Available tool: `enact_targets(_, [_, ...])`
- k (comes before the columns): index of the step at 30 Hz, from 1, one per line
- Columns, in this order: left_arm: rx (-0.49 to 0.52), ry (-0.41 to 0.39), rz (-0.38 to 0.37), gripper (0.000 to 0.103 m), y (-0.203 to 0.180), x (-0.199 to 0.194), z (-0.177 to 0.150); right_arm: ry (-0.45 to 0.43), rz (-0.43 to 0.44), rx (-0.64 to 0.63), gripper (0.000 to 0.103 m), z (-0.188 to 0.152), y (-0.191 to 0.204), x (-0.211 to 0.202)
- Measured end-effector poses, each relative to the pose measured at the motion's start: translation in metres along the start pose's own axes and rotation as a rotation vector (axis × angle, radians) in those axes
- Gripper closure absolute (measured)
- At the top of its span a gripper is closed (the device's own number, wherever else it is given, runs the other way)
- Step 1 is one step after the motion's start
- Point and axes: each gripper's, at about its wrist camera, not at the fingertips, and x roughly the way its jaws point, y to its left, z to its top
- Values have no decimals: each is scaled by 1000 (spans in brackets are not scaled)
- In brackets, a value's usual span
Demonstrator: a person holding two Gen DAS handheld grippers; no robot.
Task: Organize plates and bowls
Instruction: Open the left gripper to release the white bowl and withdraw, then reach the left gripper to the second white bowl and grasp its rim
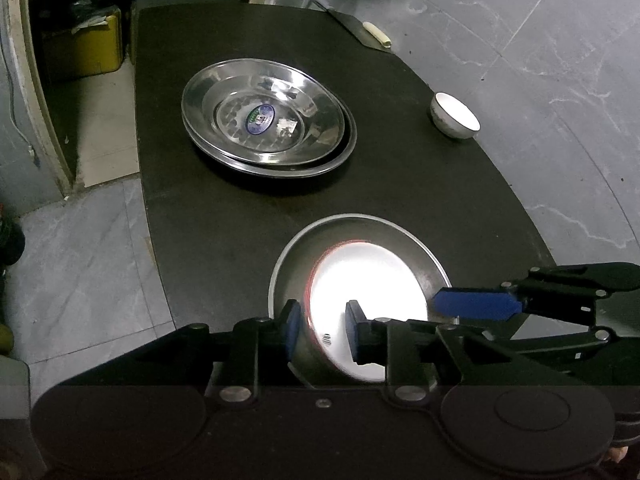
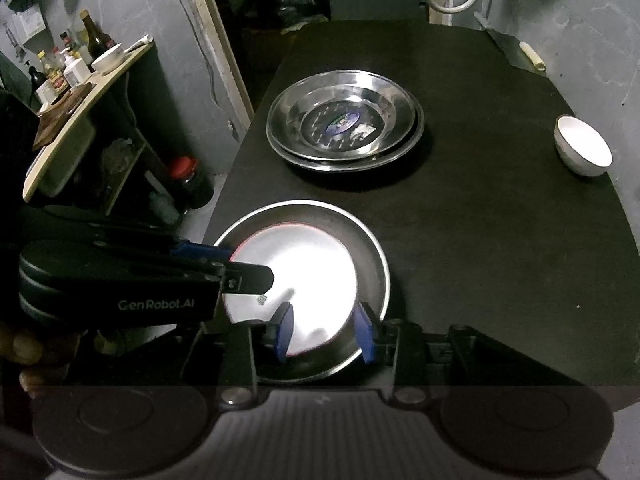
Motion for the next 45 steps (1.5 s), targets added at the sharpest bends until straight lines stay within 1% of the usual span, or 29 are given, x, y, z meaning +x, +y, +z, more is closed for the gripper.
enact_targets(3, [-1, -8, 0, 71, -1, -2, 1, -15, -11, -22, 59, 0, 3, -3])
enact_targets(5, [-2, -25, -2, 64, -1, -5, 2, -27, -22, -40, 54, 0, 4, -6])
enact_targets(7, [-6, -43, -7, 59, -1, -10, 4, -39, -29, -50, 52, 0, 5, -8])
enact_targets(12, [-10, -68, -13, 51, -4, -14, 8, -63, -42, -48, 46, 1, -2, -11])
enact_targets(13, [-12, -71, -15, 49, -4, -15, 9, -66, -44, -45, 44, 2, -4, -12])
enact_targets(15, [-17, -79, -25, 41, -6, -15, 11, -73, -48, -39, 39, 3, -8, -11])
enact_targets(17, [-19, -91, -30, 18, -8, -14, 14, -78, -55, -32, 29, 3, -14, -11])
enact_targets(19, [-9, -106, -25, 13, -12, -14, 17, -80, -61, -25, 22, 4, -19, -11])
enact_targets(21, [-1, -117, -35, 12, -15, -13, 21, -81, -64, -15, 19, 4, -25, -11])
enact_targets(23, [3, -121, -38, 3, -18, -10, 27, -83, -67, -1, 15, 3, -33, -11])
enact_targets(24, [7, -123, -34, 1, -20, -8, 30, -86, -70, 8, 14, 3, -37, -11])
enact_targets(26, [17, -122, -18, 1, -25, -3, 37, -94, -75, 33, 7, 3, -48, -11])
enact_targets(29, [36, -113, 20, 1, -33, 7, 48, -112, -87, 95, 1, 6, -69, -10])
enact_targets(33, [64, -93, 66, 1, -43, 22, 63, -116, -86, 188, 1, 11, -101, -5])
enact_targets(36, [81, -73, 88, 1, -50, 35, 75, -130, -86, 242, 0, 14, -123, 0])
enact_targets(40, [112, -52, 116, 1, -63, 54, 98, -172, -101, 303, 0, 21, -154, 7])
enact_targets(42, [129, -41, 129, 1, -68, 63, 110, -207, -112, 323, 0, 24, -168, 12])
enact_targets(45, [168, -27, 153, 1, -78, 78, 132, -247, -104, 366, 0, 24, -187, 17])
